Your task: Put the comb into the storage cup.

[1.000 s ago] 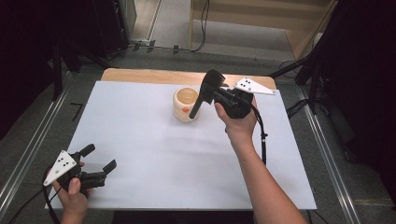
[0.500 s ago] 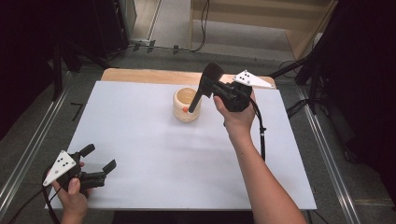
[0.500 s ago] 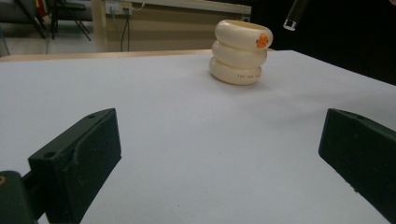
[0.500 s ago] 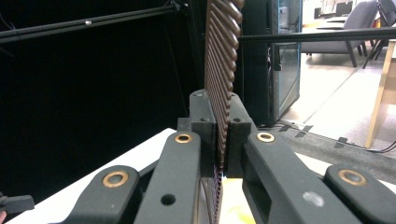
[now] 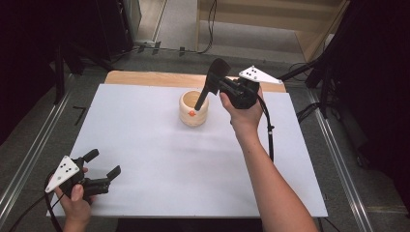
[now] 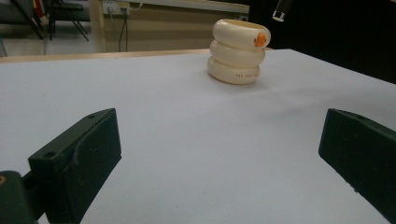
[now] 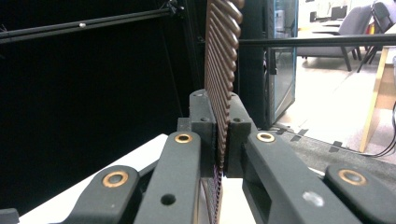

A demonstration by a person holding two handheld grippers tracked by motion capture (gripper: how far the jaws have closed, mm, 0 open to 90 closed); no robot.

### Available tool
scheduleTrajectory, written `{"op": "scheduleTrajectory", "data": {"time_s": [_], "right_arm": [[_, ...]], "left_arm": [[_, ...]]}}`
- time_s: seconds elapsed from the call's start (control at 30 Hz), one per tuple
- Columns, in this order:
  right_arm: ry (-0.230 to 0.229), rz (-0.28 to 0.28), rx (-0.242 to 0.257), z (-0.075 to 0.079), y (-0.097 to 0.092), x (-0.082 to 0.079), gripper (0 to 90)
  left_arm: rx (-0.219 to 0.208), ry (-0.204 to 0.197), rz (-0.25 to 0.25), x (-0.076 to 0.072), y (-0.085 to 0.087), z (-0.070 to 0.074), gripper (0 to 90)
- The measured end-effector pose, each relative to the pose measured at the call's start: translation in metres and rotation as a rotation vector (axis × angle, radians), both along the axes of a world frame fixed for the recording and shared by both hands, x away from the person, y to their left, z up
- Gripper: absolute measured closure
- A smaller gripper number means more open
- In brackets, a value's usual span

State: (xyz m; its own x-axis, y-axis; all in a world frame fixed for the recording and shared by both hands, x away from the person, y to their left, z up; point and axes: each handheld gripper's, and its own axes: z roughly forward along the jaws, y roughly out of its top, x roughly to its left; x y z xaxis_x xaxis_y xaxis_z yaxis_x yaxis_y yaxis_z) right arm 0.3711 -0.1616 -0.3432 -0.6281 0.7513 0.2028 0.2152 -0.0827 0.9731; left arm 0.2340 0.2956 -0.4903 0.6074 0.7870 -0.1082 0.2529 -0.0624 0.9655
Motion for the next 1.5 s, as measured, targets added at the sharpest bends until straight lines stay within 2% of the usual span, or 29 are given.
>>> {"op": "scheduleTrajectory", "data": {"time_s": [0.43, 0.73, 1.0, 1.27, 1.5], "right_arm": [[-0.001, -0.036, -0.004, -0.005, -0.005, 0.014, 84.6], [-0.005, -0.058, -0.009, -0.008, 0.000, 0.023, 84.6], [0.009, -0.056, -0.013, -0.015, 0.004, 0.030, 84.6], [0.021, -0.035, -0.035, -0.026, 0.011, 0.034, 84.5], [0.036, -0.039, -0.052, -0.036, 0.015, 0.036, 84.5]], "left_arm": [[0.017, -0.002, -0.007, 0.000, -0.002, 0.000, 0.0], [0.031, 0.000, -0.017, 0.000, -0.004, 0.000, 0.0], [0.035, -0.004, -0.025, 0.000, -0.005, 0.000, 0.0], [0.044, -0.005, -0.022, 0.000, -0.005, 0.000, 0.0], [0.042, -0.006, -0.027, 0.000, -0.005, 0.001, 0.0]]}}
